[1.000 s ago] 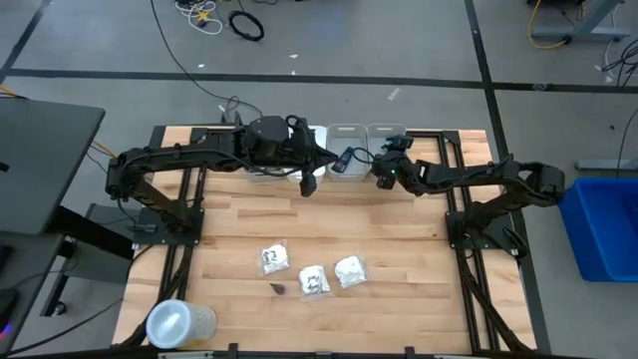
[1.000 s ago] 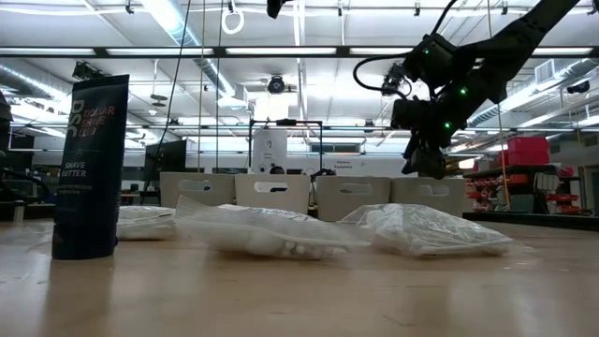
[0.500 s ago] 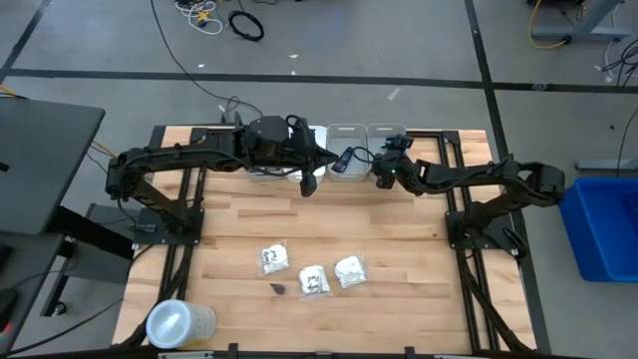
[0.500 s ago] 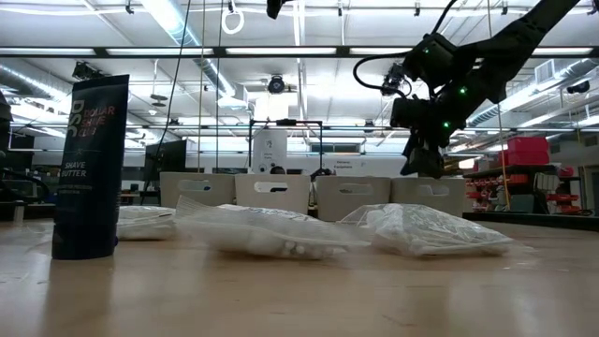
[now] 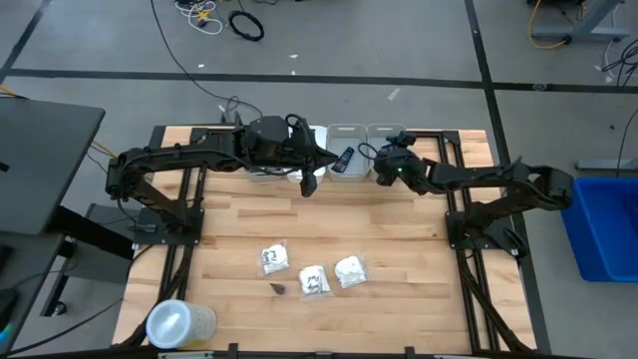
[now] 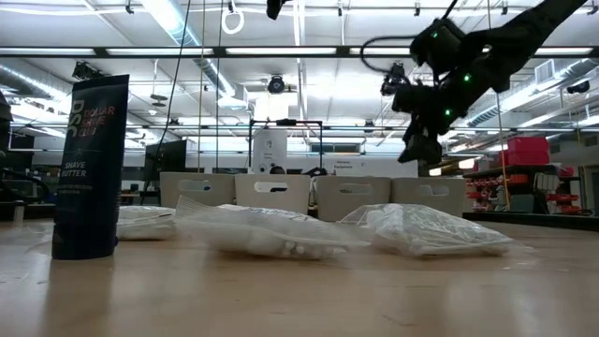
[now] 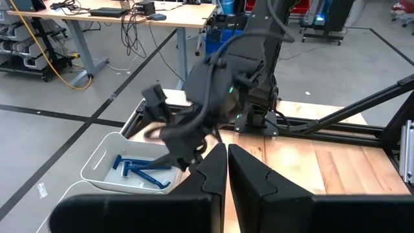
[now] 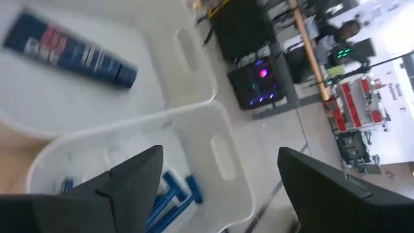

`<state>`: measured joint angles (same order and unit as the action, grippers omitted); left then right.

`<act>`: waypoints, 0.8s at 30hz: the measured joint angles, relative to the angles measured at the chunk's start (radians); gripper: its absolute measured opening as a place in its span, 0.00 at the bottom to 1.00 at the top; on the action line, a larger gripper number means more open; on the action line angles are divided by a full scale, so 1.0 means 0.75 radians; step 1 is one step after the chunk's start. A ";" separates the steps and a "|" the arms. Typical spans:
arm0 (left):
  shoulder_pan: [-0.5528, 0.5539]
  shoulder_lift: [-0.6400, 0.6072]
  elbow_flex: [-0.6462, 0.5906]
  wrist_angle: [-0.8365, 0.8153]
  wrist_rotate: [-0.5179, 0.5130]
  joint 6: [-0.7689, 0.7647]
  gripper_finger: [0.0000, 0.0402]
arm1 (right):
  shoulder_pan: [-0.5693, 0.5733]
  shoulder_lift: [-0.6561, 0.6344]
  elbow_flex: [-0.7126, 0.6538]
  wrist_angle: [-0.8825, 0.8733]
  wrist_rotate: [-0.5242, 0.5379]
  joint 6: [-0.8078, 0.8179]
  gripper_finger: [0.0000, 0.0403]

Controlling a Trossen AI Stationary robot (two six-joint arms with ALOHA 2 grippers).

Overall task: Pick & Place Travel size toiletries
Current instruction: Put the white cotton pack into the white bin

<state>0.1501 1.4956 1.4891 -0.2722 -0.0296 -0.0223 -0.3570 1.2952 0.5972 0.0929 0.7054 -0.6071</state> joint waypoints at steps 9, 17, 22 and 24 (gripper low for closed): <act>0.000 0.000 0.000 0.001 0.000 0.000 0.06 | 0.093 -0.195 0.000 0.043 -0.116 0.038 0.73; 0.000 0.000 0.000 0.001 0.001 -0.001 0.06 | 0.186 -0.229 0.000 0.040 -0.452 0.408 0.70; 0.000 0.000 0.000 0.001 0.001 -0.001 0.06 | 0.228 -0.229 0.000 0.031 -0.679 0.657 0.68; 0.000 0.000 0.000 0.001 0.001 -0.001 0.06 | 0.239 -0.229 0.000 0.031 -0.744 0.743 0.67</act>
<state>0.1501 1.4959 1.4891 -0.2718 -0.0292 -0.0227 -0.1779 1.1233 0.5972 0.1162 0.1476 -0.0499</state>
